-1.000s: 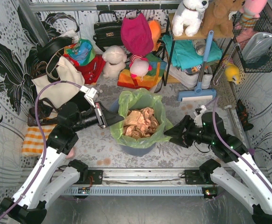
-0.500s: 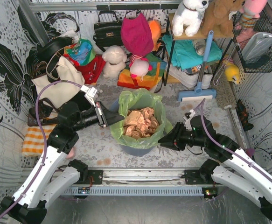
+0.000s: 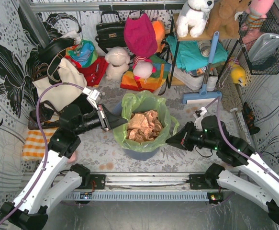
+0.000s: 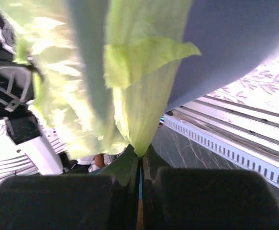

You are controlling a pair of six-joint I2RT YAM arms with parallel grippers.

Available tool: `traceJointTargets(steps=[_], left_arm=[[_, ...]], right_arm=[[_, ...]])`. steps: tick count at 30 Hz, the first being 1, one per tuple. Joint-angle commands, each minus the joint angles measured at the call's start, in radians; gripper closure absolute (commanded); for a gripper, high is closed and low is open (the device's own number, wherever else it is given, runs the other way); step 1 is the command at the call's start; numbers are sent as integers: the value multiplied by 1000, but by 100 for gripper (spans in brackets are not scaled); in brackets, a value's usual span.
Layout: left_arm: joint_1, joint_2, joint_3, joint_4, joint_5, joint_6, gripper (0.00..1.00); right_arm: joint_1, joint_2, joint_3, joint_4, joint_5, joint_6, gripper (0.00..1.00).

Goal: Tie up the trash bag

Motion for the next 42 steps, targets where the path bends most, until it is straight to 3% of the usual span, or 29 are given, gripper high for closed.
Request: traceJointTargets(steps=[1, 9, 16, 20, 27, 34, 42], left_arm=[[2, -16, 43, 29, 10, 13, 100], [1, -21, 78, 48, 36, -10, 100], [1, -26, 112, 100, 58, -52, 100], [1, -27, 93, 160, 127, -78, 100], [1, -51, 55, -71, 187, 42, 100], [1, -92, 83, -227, 258, 127, 100], [1, -60, 145, -277, 160, 183, 100]], right_arm=[[6, -1, 112, -51, 40, -49, 100], [6, 46, 233, -25, 42, -88, 100], [6, 93, 256, 79, 22, -99, 100], [6, 132, 257, 57, -1, -137, 100], [6, 68, 110, 40, -67, -101, 100], [6, 33, 129, -80, -108, -132, 100], [6, 78, 215, -83, -89, -176, 100]])
